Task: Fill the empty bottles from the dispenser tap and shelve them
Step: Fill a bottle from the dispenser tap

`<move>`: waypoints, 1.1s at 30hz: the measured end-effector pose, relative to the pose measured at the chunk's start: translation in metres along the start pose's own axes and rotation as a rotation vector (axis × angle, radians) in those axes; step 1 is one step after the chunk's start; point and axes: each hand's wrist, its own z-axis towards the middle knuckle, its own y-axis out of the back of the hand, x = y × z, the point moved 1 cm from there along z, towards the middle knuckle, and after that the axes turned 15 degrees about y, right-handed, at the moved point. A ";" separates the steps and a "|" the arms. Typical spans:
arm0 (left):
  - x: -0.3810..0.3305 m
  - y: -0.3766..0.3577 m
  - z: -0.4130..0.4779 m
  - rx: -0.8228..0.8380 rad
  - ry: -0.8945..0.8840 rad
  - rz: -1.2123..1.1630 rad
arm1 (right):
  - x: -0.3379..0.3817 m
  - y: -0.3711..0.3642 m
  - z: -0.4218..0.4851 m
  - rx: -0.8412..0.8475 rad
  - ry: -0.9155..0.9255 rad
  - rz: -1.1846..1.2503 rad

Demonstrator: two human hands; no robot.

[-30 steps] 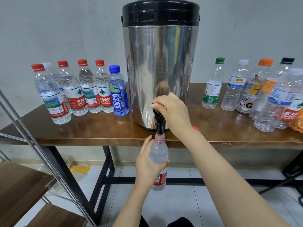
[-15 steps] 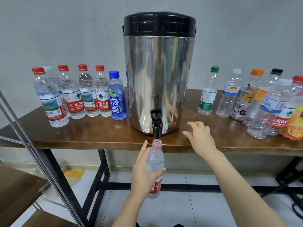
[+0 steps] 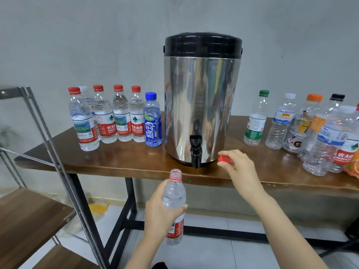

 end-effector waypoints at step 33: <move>-0.013 0.096 -0.008 -0.168 -0.084 0.036 | 0.151 -0.053 0.081 0.639 0.475 0.308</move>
